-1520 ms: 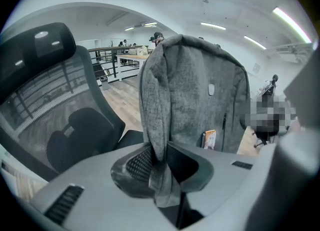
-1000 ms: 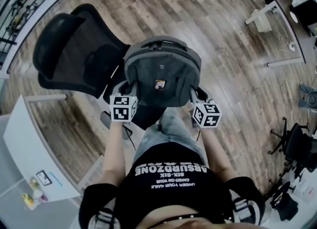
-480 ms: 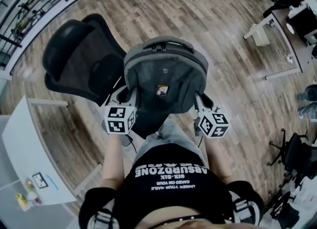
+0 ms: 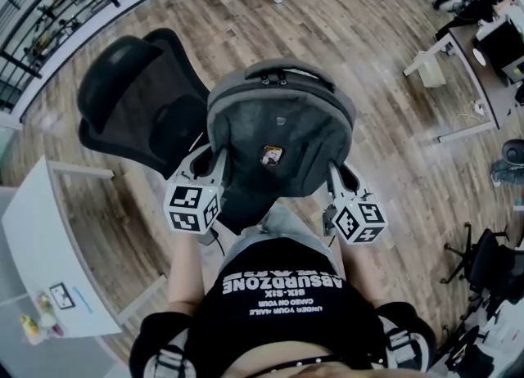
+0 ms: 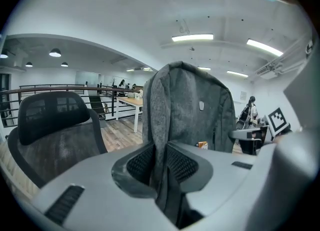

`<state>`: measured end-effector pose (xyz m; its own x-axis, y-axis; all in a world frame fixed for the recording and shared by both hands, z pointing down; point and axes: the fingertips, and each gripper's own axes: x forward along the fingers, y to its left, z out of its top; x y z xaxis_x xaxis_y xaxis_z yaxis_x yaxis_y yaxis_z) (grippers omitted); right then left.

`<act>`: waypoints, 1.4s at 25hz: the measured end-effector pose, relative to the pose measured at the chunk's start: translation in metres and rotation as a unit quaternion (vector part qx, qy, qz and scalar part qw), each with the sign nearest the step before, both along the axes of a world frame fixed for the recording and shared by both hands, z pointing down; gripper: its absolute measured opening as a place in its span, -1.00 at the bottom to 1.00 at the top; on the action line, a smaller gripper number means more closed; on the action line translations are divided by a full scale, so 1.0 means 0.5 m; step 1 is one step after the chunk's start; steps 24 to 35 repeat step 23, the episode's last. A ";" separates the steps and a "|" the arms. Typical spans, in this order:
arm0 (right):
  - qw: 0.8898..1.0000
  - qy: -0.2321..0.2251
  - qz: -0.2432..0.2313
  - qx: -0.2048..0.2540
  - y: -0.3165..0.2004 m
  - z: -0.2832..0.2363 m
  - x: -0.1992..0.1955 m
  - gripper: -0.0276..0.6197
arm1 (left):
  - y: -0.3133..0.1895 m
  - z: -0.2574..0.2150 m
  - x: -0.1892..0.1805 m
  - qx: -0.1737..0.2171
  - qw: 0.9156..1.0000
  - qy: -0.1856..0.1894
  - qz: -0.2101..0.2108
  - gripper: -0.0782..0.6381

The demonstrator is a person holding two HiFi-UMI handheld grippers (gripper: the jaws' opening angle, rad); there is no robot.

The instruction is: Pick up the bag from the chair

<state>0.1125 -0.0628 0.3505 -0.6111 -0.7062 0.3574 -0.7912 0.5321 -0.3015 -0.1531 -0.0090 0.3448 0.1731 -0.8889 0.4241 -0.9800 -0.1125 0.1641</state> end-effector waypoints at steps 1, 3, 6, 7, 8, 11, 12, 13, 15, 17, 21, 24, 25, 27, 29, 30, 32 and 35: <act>1.000 -0.002 -0.001 -0.001 0.002 -0.005 0.002 -0.68 | 0.001 -0.007 0.002 0.003 1.000 0.005 0.001 -0.56; 1.000 -0.005 -0.004 -0.002 0.006 -0.015 0.004 -0.69 | 0.000 -0.020 0.002 0.009 1.000 0.009 0.001 -0.56; 1.000 -0.013 -0.005 0.002 0.009 -0.029 0.004 -0.69 | -0.001 -0.036 0.002 0.020 1.000 0.014 0.001 -0.56; 1.000 -0.015 -0.005 0.003 0.010 -0.034 0.005 -0.69 | 0.001 -0.040 0.002 0.023 1.000 0.016 0.001 -0.56; 1.000 -0.018 -0.005 0.004 0.013 -0.038 0.005 -0.69 | 0.004 -0.045 0.002 0.026 1.000 0.017 0.001 -0.56; 1.000 -0.022 -0.006 0.007 0.018 -0.051 0.003 -0.69 | 0.011 -0.057 0.000 0.032 0.999 0.020 0.001 -0.56; 1.000 -0.023 -0.006 0.009 0.019 -0.054 0.003 -0.69 | 0.013 -0.060 0.000 0.034 0.999 0.021 0.001 -0.56; 1.000 -0.024 -0.006 0.010 0.021 -0.056 0.003 -0.69 | 0.014 -0.062 0.000 0.035 0.999 0.022 0.001 -0.56; 1.000 -0.026 -0.004 0.012 0.022 -0.058 0.006 -0.69 | 0.014 -0.064 0.003 0.038 0.999 0.024 0.002 -0.56; 1.000 -0.027 -0.002 0.013 0.021 -0.059 0.012 -0.69 | 0.013 -0.066 0.009 0.041 0.999 0.024 0.004 -0.56; 0.999 -0.029 0.000 0.014 0.027 -0.066 0.017 -0.69 | 0.019 -0.075 0.013 0.043 0.999 0.027 0.005 -0.56; 0.999 -0.029 0.000 0.015 0.029 -0.069 0.017 -0.69 | 0.021 -0.077 0.013 0.043 0.999 0.028 0.004 -0.56; 0.999 -0.029 0.000 0.015 0.029 -0.069 0.017 -0.69 | 0.021 -0.077 0.013 0.043 0.999 0.028 0.004 -0.56; 0.999 -0.029 0.000 0.015 0.029 -0.069 0.017 -0.69 | 0.021 -0.077 0.013 0.043 0.999 0.028 0.004 -0.56; 0.999 -0.029 0.000 0.015 0.029 -0.069 0.017 -0.69 | 0.021 -0.077 0.013 0.043 0.999 0.028 0.004 -0.56; 0.999 -0.029 0.000 0.015 0.029 -0.069 0.017 -0.69 | 0.021 -0.077 0.013 0.043 0.999 0.028 0.004 -0.56; 0.999 -0.029 0.000 0.015 0.029 -0.069 0.017 -0.69 | 0.021 -0.077 0.013 0.043 0.999 0.028 0.004 -0.56; 0.999 -0.029 0.000 0.015 0.029 -0.069 0.017 -0.69 | 0.021 -0.077 0.013 0.043 0.999 0.028 0.004 -0.56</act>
